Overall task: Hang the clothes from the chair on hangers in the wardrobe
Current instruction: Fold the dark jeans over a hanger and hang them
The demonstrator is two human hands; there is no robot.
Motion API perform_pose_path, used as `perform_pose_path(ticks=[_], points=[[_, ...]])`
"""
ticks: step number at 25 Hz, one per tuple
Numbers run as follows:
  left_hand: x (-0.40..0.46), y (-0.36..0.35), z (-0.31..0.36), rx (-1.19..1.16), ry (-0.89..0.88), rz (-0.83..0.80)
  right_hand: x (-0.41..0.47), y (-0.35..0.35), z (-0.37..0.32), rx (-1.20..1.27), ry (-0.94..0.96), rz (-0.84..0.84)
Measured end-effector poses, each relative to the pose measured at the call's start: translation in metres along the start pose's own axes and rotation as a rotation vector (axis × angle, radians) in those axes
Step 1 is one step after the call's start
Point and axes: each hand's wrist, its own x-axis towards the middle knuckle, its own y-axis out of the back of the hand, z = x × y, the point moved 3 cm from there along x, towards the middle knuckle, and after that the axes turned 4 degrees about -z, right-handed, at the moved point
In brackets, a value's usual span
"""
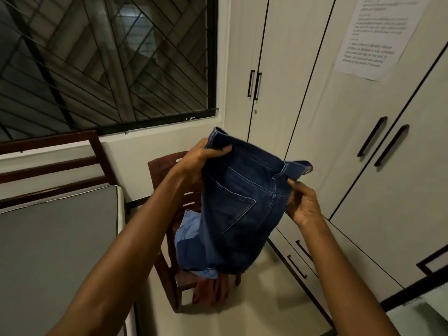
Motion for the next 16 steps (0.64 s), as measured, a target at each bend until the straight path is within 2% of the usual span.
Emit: perform_pose_path(ticks=[4,7,9,13,16], points=[[-0.001,-0.020,0.006,0.146,0.001,-0.045,-0.013,0.027,0.037,-0.227,-0.261,0.024],[-0.010,-0.010,-0.007,0.166,0.034,0.032,-0.023,0.055,0.040,-0.422,-0.325,0.092],[-0.021,0.000,-0.018,0.159,0.058,0.107,-0.024,0.069,0.028,-0.555,-0.346,0.074],[-0.035,0.017,-0.032,0.117,0.090,0.303,-0.019,0.075,-0.011,-0.871,-0.292,0.096],[-0.034,0.022,-0.029,0.160,0.122,0.436,-0.017,0.068,-0.033,-0.835,-0.123,0.070]])
